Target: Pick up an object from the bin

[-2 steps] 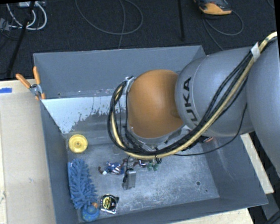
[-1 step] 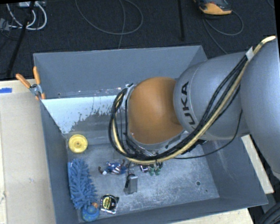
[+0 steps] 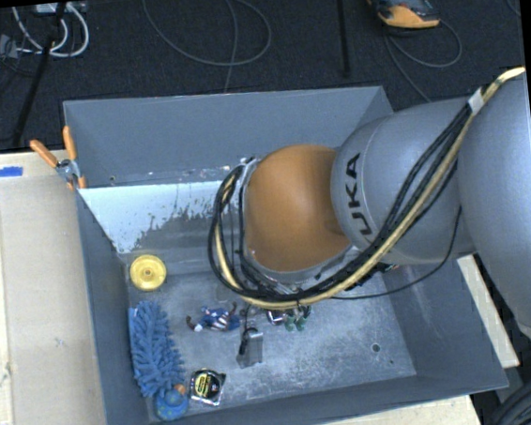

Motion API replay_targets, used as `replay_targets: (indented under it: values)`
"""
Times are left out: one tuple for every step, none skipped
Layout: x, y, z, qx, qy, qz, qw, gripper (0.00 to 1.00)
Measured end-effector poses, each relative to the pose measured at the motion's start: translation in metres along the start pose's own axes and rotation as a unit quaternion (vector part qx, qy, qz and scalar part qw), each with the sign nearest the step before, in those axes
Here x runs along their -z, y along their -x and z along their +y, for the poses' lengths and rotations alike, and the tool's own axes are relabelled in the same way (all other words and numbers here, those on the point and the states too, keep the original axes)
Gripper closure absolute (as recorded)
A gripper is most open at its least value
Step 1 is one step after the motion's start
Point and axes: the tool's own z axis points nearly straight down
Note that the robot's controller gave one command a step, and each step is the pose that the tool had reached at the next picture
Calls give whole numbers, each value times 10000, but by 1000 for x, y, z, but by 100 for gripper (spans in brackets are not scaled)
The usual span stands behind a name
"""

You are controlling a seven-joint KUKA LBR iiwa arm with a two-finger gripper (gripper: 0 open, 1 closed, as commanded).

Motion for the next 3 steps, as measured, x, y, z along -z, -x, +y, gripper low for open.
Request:
replay_targets:
  values:
    - [24,9,-2,92,-4,9,10000,0]
    - [17,20,6,900,7,-65,9959,0]
    - [-5,19,-9,177,5,-12,9998,0]
